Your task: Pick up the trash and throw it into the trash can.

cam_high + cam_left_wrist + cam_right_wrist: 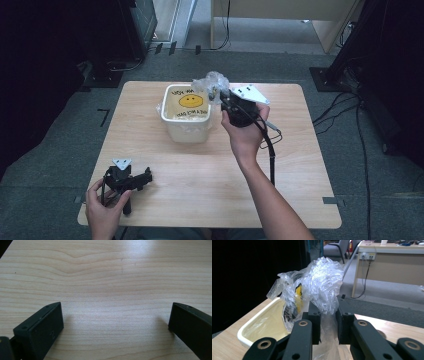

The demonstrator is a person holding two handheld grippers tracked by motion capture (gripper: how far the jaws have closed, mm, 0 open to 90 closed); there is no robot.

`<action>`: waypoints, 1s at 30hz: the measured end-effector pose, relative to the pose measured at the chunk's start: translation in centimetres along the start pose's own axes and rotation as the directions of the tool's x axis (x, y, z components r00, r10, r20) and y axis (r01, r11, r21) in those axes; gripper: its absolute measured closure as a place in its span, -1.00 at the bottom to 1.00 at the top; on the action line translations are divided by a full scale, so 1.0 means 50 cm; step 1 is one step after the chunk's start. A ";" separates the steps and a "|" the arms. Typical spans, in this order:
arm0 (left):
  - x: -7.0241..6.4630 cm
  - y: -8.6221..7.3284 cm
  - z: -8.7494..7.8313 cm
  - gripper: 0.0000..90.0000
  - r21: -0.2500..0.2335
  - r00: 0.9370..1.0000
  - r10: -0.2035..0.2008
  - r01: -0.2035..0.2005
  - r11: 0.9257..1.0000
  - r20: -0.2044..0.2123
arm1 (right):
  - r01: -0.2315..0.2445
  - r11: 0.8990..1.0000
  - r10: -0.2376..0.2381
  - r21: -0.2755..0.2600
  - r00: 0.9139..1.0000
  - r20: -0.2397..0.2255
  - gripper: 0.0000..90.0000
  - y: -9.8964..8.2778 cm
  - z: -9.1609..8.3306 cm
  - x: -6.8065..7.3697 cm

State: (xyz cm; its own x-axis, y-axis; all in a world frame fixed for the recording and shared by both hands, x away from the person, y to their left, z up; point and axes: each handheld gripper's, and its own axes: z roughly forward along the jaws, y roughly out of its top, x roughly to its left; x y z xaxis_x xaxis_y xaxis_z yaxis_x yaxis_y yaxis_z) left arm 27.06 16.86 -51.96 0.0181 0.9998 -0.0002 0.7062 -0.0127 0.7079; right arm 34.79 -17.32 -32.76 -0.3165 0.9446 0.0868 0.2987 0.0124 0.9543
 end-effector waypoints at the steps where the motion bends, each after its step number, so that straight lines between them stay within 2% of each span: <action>1: 0.000 0.000 0.000 -1.00 0.000 1.000 0.000 0.000 1.000 0.000 | 0.001 1.000 -0.001 0.004 1.000 -0.004 0.72 -0.001 0.007 0.006; 9: -0.001 0.000 0.001 -1.00 -0.003 1.000 0.000 0.000 1.000 0.001 | 0.010 0.999 -0.009 0.046 1.000 -0.024 0.72 -0.017 0.069 0.045; 18: -0.001 0.000 0.001 -1.00 -0.004 1.000 0.001 -0.001 1.000 0.000 | 0.005 0.996 -0.001 0.093 0.999 -0.044 0.72 -0.040 0.138 0.076; 24: -0.001 0.000 0.001 -1.00 -0.003 1.000 0.000 0.000 1.000 0.001 | 0.003 0.991 0.003 0.130 0.999 -0.046 0.72 -0.056 0.174 0.083; 30: -0.001 0.000 0.001 -1.00 -0.002 1.000 0.002 -0.002 1.000 0.001 | 0.004 0.987 0.001 0.161 0.999 -0.033 0.70 -0.067 0.193 0.082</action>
State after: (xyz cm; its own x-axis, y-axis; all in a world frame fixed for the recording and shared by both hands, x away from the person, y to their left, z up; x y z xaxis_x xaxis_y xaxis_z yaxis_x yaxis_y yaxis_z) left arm 27.10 16.80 -51.97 0.0201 0.9998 0.0004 0.7048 -0.0145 0.7092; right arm 41.18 -10.31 -38.36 -0.3461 0.9331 0.0973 0.4386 0.0693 0.8960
